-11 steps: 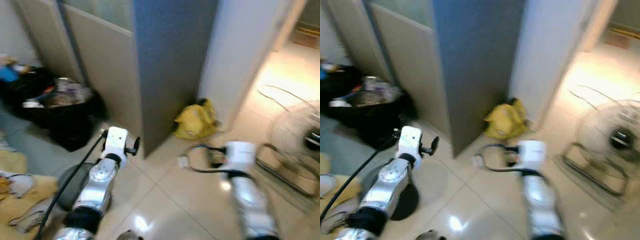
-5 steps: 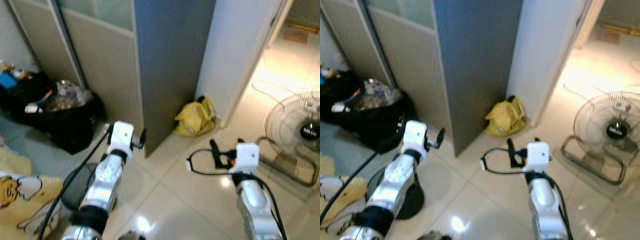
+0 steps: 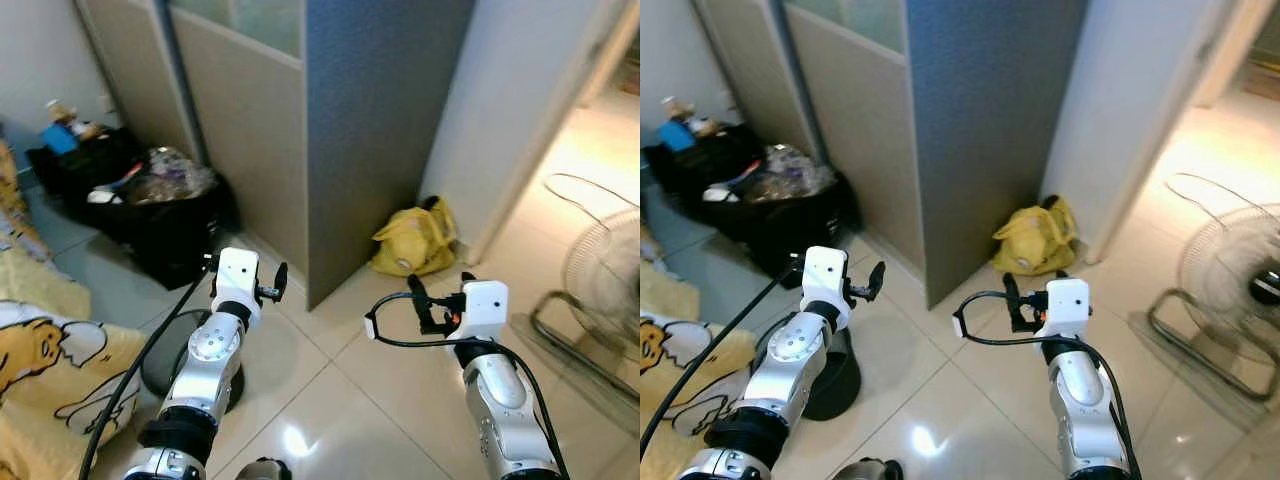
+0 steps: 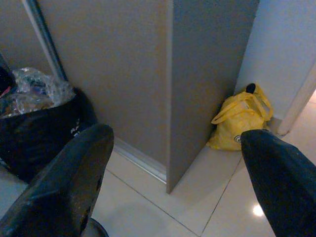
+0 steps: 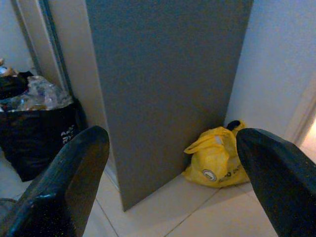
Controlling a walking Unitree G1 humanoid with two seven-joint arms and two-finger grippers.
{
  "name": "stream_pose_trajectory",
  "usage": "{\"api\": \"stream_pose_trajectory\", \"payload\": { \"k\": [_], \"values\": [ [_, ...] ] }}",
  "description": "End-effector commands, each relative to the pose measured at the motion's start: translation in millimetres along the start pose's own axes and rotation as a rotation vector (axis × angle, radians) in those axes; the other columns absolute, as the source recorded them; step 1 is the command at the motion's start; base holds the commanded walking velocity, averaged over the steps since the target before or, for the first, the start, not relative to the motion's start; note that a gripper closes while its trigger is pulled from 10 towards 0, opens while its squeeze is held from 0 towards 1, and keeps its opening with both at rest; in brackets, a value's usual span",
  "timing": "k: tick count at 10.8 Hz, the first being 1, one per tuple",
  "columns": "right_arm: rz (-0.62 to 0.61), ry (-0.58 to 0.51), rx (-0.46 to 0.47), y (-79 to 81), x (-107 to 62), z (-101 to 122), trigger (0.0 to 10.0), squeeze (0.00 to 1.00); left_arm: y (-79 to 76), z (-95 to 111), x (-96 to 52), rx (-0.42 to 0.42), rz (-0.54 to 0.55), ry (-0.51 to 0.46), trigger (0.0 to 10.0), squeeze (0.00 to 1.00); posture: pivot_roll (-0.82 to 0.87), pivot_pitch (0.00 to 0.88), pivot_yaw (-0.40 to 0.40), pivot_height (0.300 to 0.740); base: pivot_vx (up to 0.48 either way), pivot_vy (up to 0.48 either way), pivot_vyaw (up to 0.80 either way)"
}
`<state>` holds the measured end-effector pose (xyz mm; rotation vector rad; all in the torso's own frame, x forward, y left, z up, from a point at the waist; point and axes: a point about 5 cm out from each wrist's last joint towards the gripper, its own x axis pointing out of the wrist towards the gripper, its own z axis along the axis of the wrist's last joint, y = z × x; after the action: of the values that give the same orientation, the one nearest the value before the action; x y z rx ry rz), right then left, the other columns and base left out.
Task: Clean up the room
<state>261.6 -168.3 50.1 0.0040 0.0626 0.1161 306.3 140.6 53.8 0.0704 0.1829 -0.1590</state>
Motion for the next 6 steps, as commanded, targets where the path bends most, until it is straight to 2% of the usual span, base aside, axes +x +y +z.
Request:
{"api": "stream_pose_trajectory", "payload": {
  "k": [1, 2, 3, 6],
  "values": [
    [-0.001, 0.012, 0.003, 0.1, 1.2, -1.3, 10.0, 1.00, 0.4, 0.5, 1.8, -0.013, 0.004, 0.009, 10.0, 1.00, 0.02, 0.000, 0.032, 0.740, 0.000, 0.000, 0.53],
    [-0.016, 0.016, 0.025, -2.5, 2.1, -3.1, 10.0, 1.00, 0.9, 0.9, 0.9, -0.026, 0.003, -0.006, 0.0, 0.23, 0.02, 0.000, 0.032, 0.740, 0.000, 0.000, 0.00],
    [-0.017, 0.000, 0.046, -4.2, 2.9, -2.0, 0.0, 0.00, 3.0, 0.4, 0.3, -0.054, 0.005, -0.014, 0.0, 0.00, 0.02, 0.000, 0.033, 0.740, 0.000, 0.000, 0.00],
    [-0.007, -0.007, 0.026, -1.7, 2.1, -2.5, 0.0, 0.00, 1.8, -0.9, 0.2, -0.050, -0.007, -0.007, 0.0, 0.00, 0.02, 0.000, 0.035, 0.740, 0.000, 0.000, 0.00]
  ]
}}
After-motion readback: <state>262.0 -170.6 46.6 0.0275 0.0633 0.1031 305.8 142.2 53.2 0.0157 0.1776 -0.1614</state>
